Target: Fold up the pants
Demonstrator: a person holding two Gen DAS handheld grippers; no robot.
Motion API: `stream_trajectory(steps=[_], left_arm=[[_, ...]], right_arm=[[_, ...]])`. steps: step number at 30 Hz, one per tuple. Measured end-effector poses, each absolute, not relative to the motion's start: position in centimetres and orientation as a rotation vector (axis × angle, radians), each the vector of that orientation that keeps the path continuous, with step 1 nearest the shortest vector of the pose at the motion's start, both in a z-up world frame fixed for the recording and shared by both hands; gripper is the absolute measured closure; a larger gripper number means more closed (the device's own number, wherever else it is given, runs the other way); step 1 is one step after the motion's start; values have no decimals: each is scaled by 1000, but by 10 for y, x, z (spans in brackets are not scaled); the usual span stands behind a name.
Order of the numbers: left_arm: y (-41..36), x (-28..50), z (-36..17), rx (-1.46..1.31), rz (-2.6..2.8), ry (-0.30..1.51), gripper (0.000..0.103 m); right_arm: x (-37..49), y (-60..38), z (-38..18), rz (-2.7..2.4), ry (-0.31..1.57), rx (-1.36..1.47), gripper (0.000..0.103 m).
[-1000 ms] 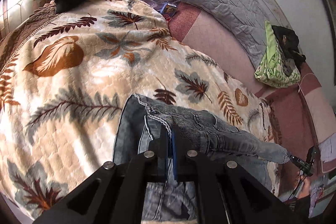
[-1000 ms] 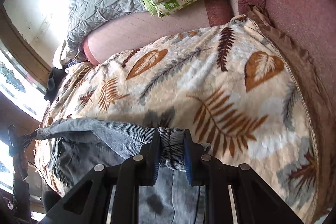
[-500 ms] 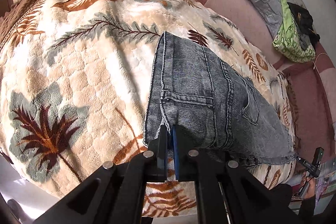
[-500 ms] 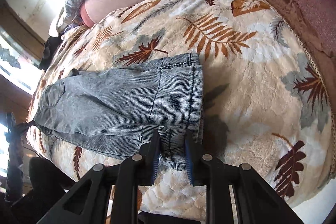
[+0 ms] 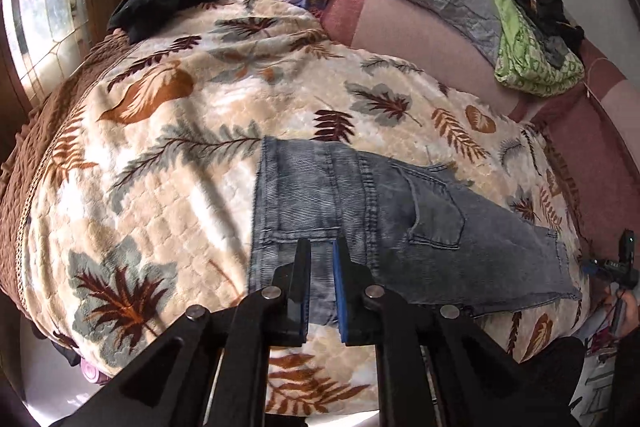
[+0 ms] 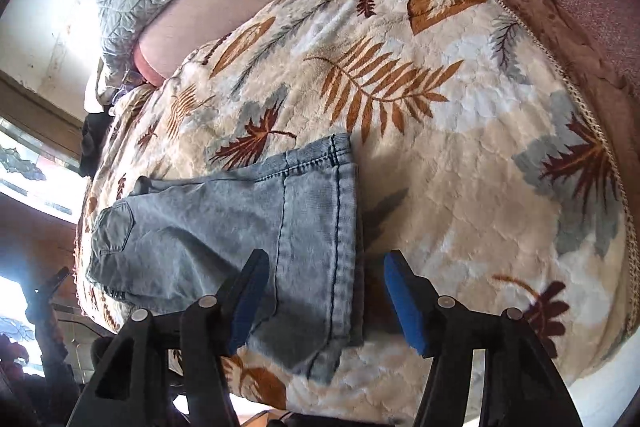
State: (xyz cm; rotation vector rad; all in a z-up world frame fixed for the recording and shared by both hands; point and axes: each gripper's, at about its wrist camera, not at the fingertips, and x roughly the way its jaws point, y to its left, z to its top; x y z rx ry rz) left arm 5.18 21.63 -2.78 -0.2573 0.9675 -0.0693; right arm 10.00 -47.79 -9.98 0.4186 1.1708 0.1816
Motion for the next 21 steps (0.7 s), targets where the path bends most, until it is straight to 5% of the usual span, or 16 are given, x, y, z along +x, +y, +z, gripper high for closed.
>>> stream_trajectory(steps=[6,8,10,21], left_arm=[[153,88,-65,-181,-122,1042,81],[149,94,-86,-175,-101,1081,81],[149,99,-104,-187,-88,1115,81],[145,101,-119,-154,-90,1131,80]], right_arm=[[148,-469,-124,131,1225,391,47],[153,-460,-125,163,1240,352,77],[156,-451,-128,165,1274,279,87],[173,-436,-90,68,1068,79,88]])
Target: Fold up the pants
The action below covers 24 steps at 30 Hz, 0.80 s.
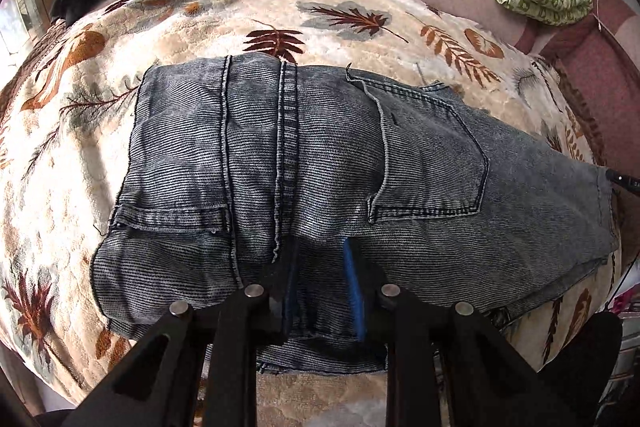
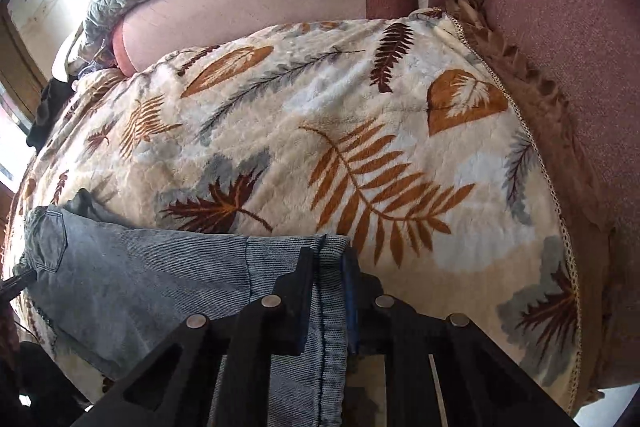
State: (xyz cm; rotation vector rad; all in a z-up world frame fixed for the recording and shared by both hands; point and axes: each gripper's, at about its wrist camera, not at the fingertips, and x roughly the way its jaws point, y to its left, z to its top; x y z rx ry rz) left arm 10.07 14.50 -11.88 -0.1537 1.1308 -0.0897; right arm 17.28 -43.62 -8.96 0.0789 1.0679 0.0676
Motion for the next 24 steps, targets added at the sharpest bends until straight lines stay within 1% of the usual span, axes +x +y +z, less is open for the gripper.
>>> stream_trajectory(steps=[2,3,5,9,10,11,12,13,14,15,16,17,18,19,21,22,24], left_arm=[[143,101,-119,-146,-84,1135,80],[143,102,-118,-140,-82,1138,80],[142,102,-118,-135,-80,1140,80],[141,102,-115,-128,-79,1140,80],[140,101,-113,-124,-78,1134,77],[138,100,-109,-117,-81,1121,71],[135,98,-104,-110,-82,1103,69],[131,96,-99,-101,-79,1084,64],[128,94,-94,-92,-79,1066,58],[123,93,-89,-83,-83,1045,56],[118,92,-86,-71,-86,1027,49],[114,91,-85,-53,-83,1018,41],[111,92,-88,-36,-73,1026,36],[109,94,-96,-22,-57,1055,30],[106,99,-124,23,-42,1166,30],[105,98,-129,32,-40,1158,30],[102,94,-119,37,-32,1129,30]], right_arm=[[179,-429,-118,96,1202,71,85],[178,-426,-130,88,1239,38,85],[170,-430,-130,65,1208,46,83],[140,-441,-89,65,1094,218,81],[131,-439,-80,127,1081,278,80],[123,-432,-74,193,1076,324,74],[115,-424,-73,246,1081,361,68],[110,-415,-79,287,1102,395,49],[106,-407,-90,314,1139,415,34],[101,-399,-104,324,1181,420,33],[96,-394,-121,319,1235,415,33],[91,-392,-138,297,1288,409,33],[85,-392,-149,292,1303,418,32],[79,-393,-149,301,1268,418,33],[79,-394,-147,288,1282,426,33],[81,-394,-145,275,1295,423,33],[87,-386,-135,255,1306,386,33]])
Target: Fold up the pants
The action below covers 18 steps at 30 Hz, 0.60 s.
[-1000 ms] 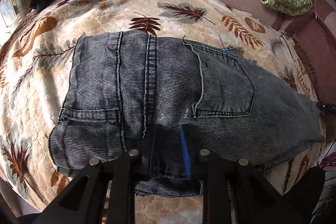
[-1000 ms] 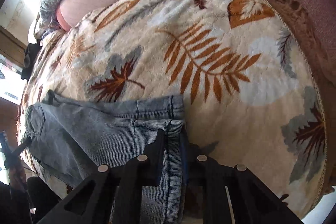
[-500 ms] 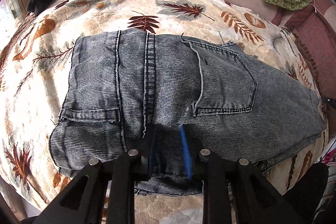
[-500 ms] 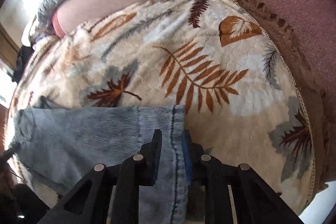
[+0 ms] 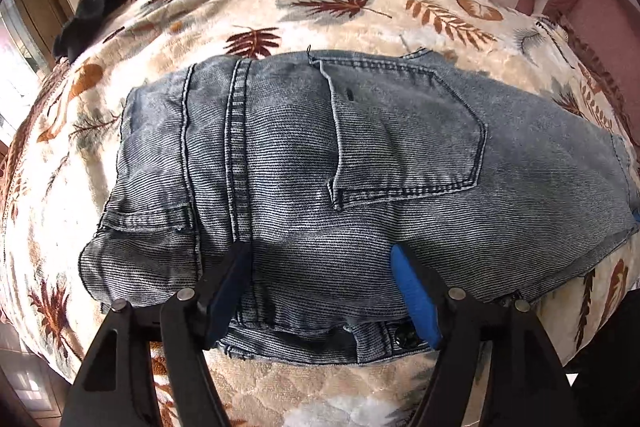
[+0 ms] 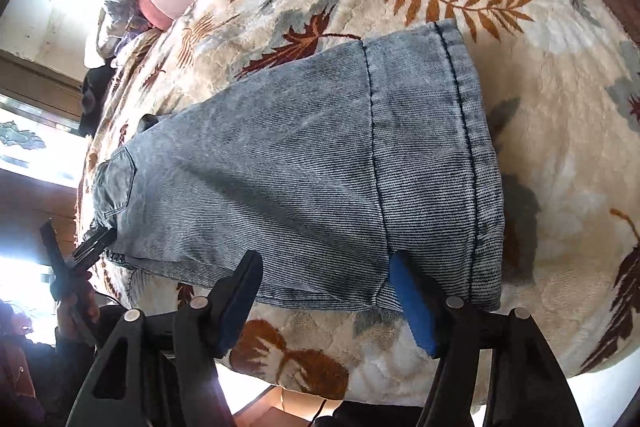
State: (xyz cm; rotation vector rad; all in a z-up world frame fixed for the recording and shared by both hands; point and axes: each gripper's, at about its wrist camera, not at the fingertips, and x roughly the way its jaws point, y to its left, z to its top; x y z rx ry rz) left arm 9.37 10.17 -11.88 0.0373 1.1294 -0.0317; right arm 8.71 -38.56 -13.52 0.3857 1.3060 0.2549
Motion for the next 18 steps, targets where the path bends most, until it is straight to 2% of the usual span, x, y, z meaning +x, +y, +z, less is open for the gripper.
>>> stream_trajectory(steps=[5,9,11,18], left_arm=[[97,92,-85,21,-68,1018,30],[100,110,-103,13,-43,1079,30],[104,110,-119,0,-19,1136,30],[107,113,-92,-117,-49,994,30]], right_arm=[[118,-335,-80,401,1153,332,33],[176,-265,-57,607,1131,339,33],[208,-228,-61,701,1166,375,33],[285,-124,-118,793,1354,307,33]])
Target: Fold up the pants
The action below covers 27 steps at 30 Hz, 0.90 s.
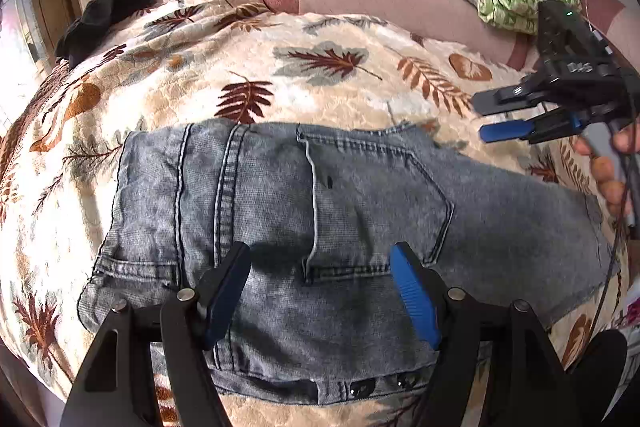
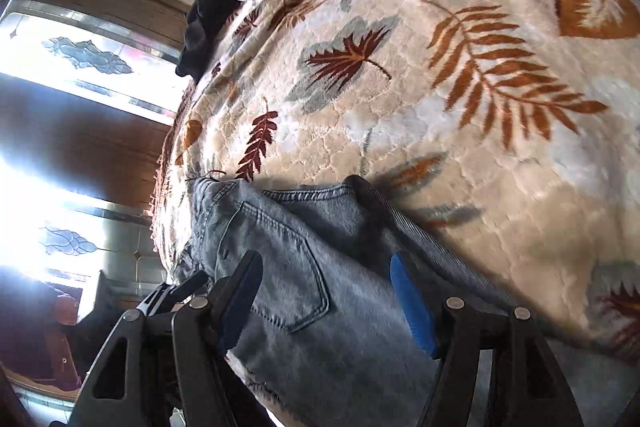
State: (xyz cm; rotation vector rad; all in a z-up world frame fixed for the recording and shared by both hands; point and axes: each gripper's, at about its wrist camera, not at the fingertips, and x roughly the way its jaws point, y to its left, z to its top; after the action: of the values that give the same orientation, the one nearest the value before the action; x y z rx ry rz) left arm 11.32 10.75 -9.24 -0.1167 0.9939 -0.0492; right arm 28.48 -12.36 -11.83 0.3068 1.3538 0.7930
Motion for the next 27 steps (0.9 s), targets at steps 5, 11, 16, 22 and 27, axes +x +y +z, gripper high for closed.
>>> stream_trajectory(steps=[5,11,16,22,27], left_arm=[[107,123,-121,-133,-11,1049,30],[99,119,-128,-67,-27,995,24],[97,117,-130,-55,-38,971,21],[93,113,-130,-13,-34,953,20],[88,112,-133,23,-25,950,19]], right_arm=[[308,-85,-144,796,1396,224,41],[311,-61,-164,762,1431,54,56],[309,-51,-163,762,1437,-40,73],[290,-27,-138,699,1302,-291,99],[282,-16,-107,651,1113,-419,100]])
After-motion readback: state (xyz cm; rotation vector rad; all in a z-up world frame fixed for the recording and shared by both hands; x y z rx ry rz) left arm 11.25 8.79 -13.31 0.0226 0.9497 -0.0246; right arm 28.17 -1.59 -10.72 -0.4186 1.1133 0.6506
